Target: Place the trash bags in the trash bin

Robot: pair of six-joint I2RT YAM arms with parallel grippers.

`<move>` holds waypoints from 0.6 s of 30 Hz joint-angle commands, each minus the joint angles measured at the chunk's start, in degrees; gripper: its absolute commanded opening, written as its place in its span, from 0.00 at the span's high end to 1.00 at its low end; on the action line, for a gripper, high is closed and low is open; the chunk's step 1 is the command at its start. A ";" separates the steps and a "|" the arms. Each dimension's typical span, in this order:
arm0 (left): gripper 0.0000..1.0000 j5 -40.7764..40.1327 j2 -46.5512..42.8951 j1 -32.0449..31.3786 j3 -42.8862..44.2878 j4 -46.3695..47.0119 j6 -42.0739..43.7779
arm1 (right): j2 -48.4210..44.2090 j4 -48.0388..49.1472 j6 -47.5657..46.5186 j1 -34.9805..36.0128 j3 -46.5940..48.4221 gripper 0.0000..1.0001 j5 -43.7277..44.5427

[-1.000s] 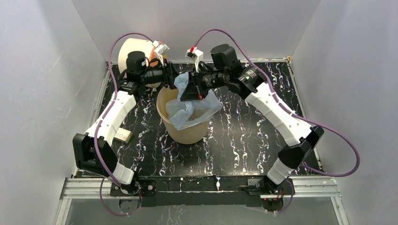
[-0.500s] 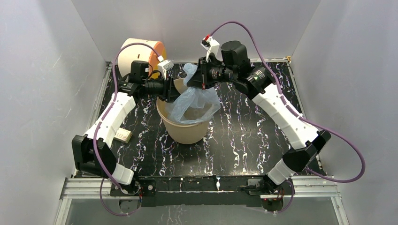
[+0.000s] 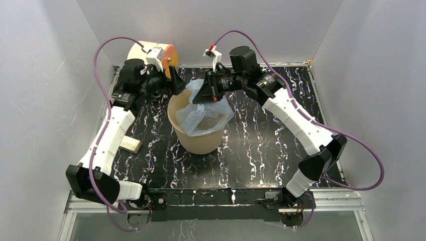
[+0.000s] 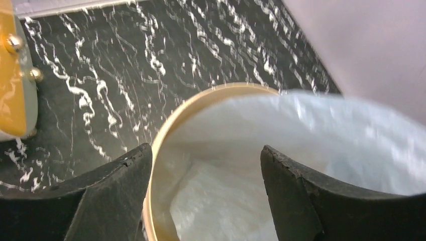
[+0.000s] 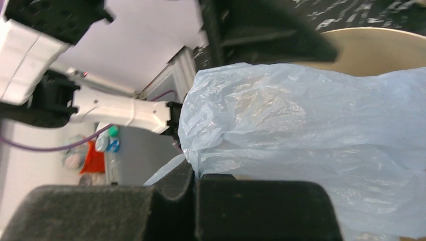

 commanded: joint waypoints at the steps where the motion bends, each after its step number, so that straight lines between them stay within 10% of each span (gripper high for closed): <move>1: 0.23 4.91 3.72 1.15 3.33 14.09 -9.85 | -1.62 4.60 -0.63 0.10 0.37 1.00 -13.19; 10: 0.35 32.42 15.06 -0.27 3.06 44.71 -30.95 | -0.74 1.54 -2.20 0.19 2.55 1.00 -11.19; 18: 0.51 36.28 10.65 -3.88 1.40 18.01 -8.52 | -2.46 2.17 -1.90 0.14 1.71 1.00 -0.91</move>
